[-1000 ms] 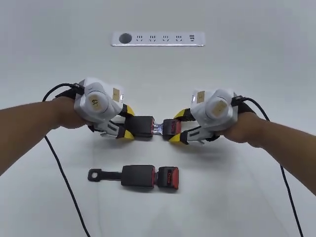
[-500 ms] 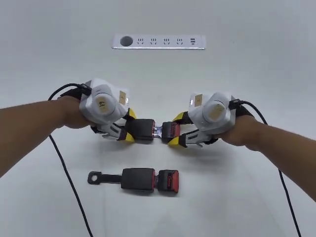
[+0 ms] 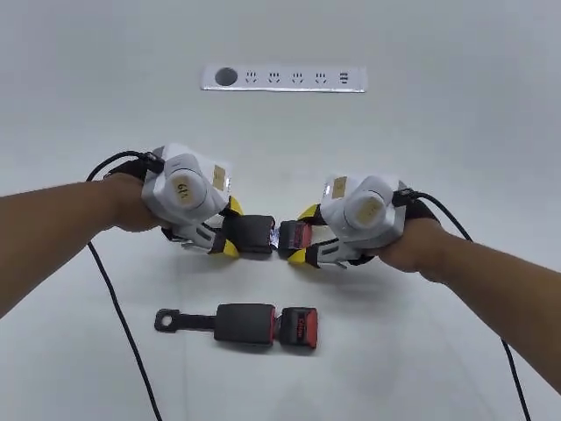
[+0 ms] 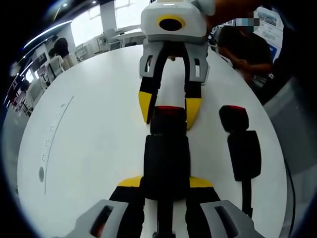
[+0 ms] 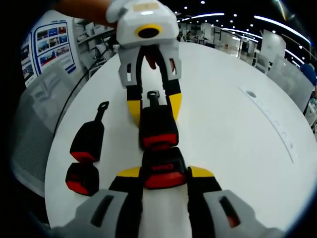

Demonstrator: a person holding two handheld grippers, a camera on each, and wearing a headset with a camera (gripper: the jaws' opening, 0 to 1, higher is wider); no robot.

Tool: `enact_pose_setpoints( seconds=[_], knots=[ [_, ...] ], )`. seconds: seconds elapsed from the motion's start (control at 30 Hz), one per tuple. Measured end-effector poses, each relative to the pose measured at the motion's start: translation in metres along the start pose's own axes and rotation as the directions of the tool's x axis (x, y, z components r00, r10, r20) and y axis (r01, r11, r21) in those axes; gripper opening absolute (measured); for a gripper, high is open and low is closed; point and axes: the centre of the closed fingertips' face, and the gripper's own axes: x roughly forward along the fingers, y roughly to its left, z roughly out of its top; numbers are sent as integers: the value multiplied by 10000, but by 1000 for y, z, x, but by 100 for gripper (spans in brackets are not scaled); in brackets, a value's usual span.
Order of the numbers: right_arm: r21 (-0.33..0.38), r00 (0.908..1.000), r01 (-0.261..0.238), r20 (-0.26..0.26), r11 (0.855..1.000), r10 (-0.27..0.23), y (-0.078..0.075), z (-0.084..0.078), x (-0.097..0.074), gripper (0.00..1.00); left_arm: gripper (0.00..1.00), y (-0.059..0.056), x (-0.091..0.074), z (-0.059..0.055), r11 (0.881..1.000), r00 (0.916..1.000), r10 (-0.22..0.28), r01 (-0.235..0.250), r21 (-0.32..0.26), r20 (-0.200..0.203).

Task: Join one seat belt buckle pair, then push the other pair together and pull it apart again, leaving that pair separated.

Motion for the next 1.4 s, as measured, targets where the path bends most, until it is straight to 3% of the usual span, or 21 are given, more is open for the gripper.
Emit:
enact_pose_setpoints(
  seconds=[1.4],
  knots=[
    [-19, 9992, 273, -285, 9996, -274, -2, 1, 1, 35, 33, -3, -1, 2, 10000, 9999, 37, -37, -69, -119]
  ],
)
